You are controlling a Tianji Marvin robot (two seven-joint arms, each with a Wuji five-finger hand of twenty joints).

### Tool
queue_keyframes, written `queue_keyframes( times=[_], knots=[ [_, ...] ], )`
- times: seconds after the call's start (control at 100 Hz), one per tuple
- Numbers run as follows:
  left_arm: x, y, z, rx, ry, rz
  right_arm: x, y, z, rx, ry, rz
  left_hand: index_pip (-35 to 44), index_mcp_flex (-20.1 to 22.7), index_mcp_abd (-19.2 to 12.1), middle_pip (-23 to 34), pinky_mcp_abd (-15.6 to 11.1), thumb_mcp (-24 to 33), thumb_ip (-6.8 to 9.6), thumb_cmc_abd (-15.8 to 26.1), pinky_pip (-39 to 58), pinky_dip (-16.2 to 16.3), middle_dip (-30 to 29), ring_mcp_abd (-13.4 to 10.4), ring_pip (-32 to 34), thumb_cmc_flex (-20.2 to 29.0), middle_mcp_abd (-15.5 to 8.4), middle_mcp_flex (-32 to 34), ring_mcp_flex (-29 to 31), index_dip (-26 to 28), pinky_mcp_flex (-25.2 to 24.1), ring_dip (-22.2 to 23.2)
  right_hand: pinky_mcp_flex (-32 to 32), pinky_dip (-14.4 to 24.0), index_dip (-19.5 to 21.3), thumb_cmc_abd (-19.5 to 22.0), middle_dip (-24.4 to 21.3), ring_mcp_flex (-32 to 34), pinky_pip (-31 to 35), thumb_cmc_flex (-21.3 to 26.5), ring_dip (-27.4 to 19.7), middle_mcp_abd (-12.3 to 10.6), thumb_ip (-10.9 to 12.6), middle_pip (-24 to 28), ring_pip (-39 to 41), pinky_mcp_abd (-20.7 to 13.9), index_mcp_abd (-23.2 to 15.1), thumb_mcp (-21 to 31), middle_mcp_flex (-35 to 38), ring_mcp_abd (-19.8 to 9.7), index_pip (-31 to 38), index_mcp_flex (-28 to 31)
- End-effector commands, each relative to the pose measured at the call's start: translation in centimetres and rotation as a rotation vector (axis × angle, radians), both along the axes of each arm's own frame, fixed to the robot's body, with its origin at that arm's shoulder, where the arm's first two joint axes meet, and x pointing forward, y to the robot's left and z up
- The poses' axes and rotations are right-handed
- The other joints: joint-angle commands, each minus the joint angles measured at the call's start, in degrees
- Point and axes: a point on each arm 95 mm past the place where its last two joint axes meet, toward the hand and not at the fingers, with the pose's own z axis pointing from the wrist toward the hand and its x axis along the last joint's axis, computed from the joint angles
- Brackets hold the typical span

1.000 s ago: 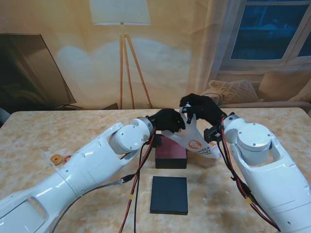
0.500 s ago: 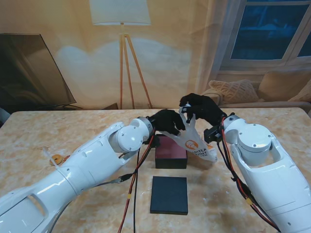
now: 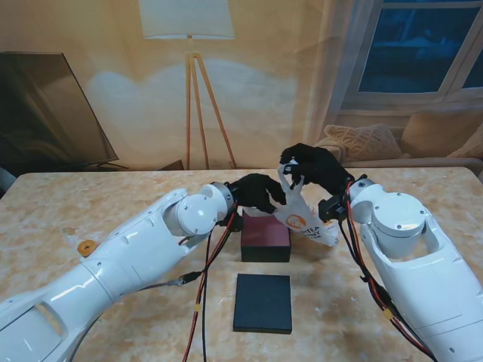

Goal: Pack mini donuts into a plastic bag, tie the opening and put the bag into the gift box

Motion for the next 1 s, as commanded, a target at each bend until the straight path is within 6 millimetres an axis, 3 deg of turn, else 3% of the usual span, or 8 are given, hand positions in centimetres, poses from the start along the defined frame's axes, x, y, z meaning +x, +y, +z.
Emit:
queue_keyframes(
  times=[0.0,0.03,0.13,0.3,0.5,0.75,0.92,0.99],
  knots=[
    [-0.3,-0.1,0.1,-0.004,0.021,-0.001,-0.4,0.4,-0.1,0.007,0.006,0.026,1.0,1.2,-0.2,1.5,-2.0,-4.3,-2.32,1.8,2.6,-1.5,0.6,0.6,2.6,5.4,0.3,2.0,2.3,0.4,1.9,-0.4,-0.4,-0.9,-0.1,2.9,0.2,-0.2,-0.4,4.1,-0.9,-3.6,0.8,2.2,0.3,-1.2,-1.1,1.4,0.5,-2.7,0.5,-0.6],
    [-0.3,-0.2,0.2,-0.007,0.029,0.003,-0.4,0.4,-0.1,0.007,0.006,0.028,2.9,1.5,-0.5,2.1,-1.8,-8.7,-3.77,3.4,3.8,-1.5,1.0,1.0,3.7,9.3,0.7,2.9,3.1,-0.2,2.8,0.0,-0.4,-0.9,-0.1,3.0,0.2,-0.2,-0.4,4.1,-0.9,-3.6,0.8,2.2,0.3,-1.2,-1.1,1.4,0.5,-2.7,0.5,-0.6],
    [-0.4,-0.3,0.2,-0.011,0.047,0.016,-0.4,0.4,-0.1,0.006,0.006,0.032,8.7,1.6,-0.8,-1.3,-1.4,-18.4,-1.59,8.5,6.5,-1.1,7.1,2.0,6.4,17.1,1.5,7.3,4.8,-2.9,4.7,1.2,-0.4,-1.0,-0.1,2.9,0.3,-0.3,-0.3,4.1,-0.9,-3.5,0.8,2.2,0.2,-1.2,-1.1,1.3,0.4,-2.7,0.5,-0.6],
    [-0.4,-0.6,0.4,-0.009,0.061,0.035,-0.5,0.3,-0.1,0.010,0.012,0.041,11.9,3.4,-0.3,-5.3,-0.1,-22.8,0.29,13.5,11.5,1.3,12.0,3.6,11.2,19.9,2.6,13.4,7.8,-2.9,7.5,3.2,-0.4,-1.1,-0.2,2.9,0.3,-0.2,-0.2,4.2,-0.9,-3.5,0.8,2.1,0.2,-1.2,-1.1,1.3,0.4,-2.7,0.4,-0.6],
    [-0.2,-1.0,0.7,-0.005,0.063,0.038,-0.6,0.3,-0.1,0.023,0.016,0.054,13.1,4.3,-0.1,-5.0,0.3,-22.4,0.23,12.5,16.6,3.2,14.9,3.9,16.2,19.2,2.9,17.8,11.3,-3.1,9.9,5.2,-0.4,-1.3,-0.2,3.0,0.3,-0.2,-0.2,4.2,-0.9,-3.6,0.8,2.1,0.2,-1.2,-1.0,1.2,0.5,-2.6,0.4,-0.5],
    [0.1,-1.2,0.4,0.030,0.043,0.020,-0.7,0.2,-0.1,0.025,0.010,0.058,15.0,5.3,-0.2,-5.0,0.0,-18.2,-1.51,6.7,22.8,5.5,16.6,2.9,22.7,15.8,2.8,20.4,14.8,-3.9,12.7,8.9,-0.3,-1.4,-0.2,3.0,0.3,-0.2,-0.1,4.1,-0.9,-3.5,0.8,2.0,0.1,-1.0,-1.1,1.2,0.5,-2.7,0.3,-0.5],
    [0.2,-0.9,0.3,0.060,0.018,0.002,-0.8,0.2,0.0,0.029,0.008,0.058,11.7,3.4,-0.4,0.1,-0.4,-14.0,-3.73,1.9,20.0,5.6,11.2,1.8,20.2,11.6,2.1,13.5,11.7,-4.3,9.5,10.0,-0.2,-1.4,-0.1,3.0,0.4,-0.1,-0.1,4.1,-0.9,-3.6,0.8,2.0,0.1,-1.0,-1.1,1.2,0.6,-2.7,0.3,-0.5],
    [0.2,-0.7,0.3,0.068,0.017,-0.005,-0.8,0.2,0.0,0.031,0.007,0.059,7.1,3.2,0.1,3.0,-0.3,-8.9,-4.52,0.5,16.9,6.1,6.9,1.5,16.8,7.4,1.7,9.3,9.1,-2.9,7.2,9.8,-0.2,-1.5,-0.1,3.0,0.4,-0.2,-0.1,4.1,-0.9,-3.6,0.9,2.0,0.1,-1.1,-1.1,1.2,0.5,-2.7,0.3,-0.5]
  ],
)
